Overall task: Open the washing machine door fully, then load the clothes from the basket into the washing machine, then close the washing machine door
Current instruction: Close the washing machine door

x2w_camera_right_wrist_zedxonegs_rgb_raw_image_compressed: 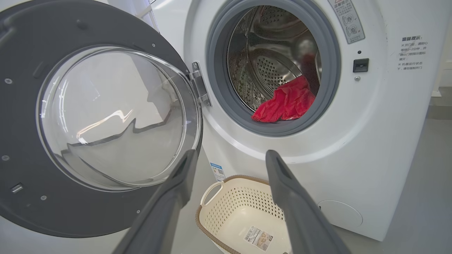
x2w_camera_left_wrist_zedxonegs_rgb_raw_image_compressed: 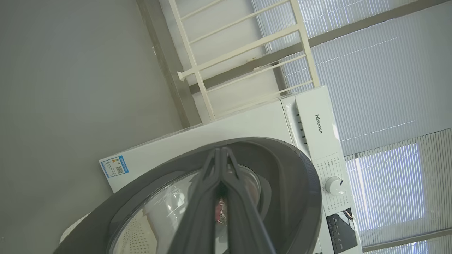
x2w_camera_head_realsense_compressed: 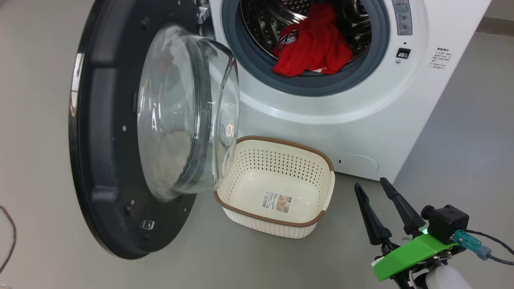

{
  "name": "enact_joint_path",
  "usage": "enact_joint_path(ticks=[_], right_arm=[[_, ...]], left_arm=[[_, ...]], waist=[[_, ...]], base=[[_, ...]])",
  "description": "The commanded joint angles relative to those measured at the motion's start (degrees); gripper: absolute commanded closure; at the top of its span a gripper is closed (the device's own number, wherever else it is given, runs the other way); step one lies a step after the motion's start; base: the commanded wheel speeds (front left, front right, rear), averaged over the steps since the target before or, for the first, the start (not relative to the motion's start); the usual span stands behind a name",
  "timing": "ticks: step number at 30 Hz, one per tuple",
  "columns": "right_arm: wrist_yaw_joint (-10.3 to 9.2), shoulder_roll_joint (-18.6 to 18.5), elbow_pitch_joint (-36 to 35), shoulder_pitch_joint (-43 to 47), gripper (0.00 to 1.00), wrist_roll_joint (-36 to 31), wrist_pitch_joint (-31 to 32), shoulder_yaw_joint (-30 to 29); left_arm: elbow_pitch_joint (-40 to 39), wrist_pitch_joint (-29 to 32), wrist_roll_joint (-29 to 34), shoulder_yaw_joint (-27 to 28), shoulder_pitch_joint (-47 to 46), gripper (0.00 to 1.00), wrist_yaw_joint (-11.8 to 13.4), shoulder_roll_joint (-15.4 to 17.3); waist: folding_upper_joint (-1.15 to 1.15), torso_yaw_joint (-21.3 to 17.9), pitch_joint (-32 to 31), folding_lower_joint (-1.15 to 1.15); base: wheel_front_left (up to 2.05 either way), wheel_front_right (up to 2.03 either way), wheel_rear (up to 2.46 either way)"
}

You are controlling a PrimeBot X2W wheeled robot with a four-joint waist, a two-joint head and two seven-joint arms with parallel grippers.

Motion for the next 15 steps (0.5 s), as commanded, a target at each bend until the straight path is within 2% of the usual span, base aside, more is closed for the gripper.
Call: enact_joint_path(ticks=[1, 7, 15], right_arm=[[0.09, -0.08, -1.34, -1.11, 0.0, 0.29, -0.26, 1.17], [0.09, -0.04, -1.4, -1.15, 0.0, 0.2, -0.26, 0.97], [0.09, 0.28, -1.43, -1.02, 0.0, 0.24, -0.26, 0.79]], left_arm=[[-1.16, 0.95, -0.76, 1.71, -2.92, 1.0, 1.14, 2.35], [-2.97, 5.48, -1.89, -1.3, -3.75, 1.0, 4.67, 1.6], [-7.24, 8.39, -2.22, -4.01, -2.75, 1.0, 7.22, 0.34]], waist=[[0.0, -0.25, 0.04, 0.0], [0.0, -1.32, 0.21, 0.0], [0.0, -3.07, 0.17, 0.0]], base=[[0.0, 0.0, 0.0], [0.0, 0.0, 0.0], [0.0, 0.0, 0.0]])
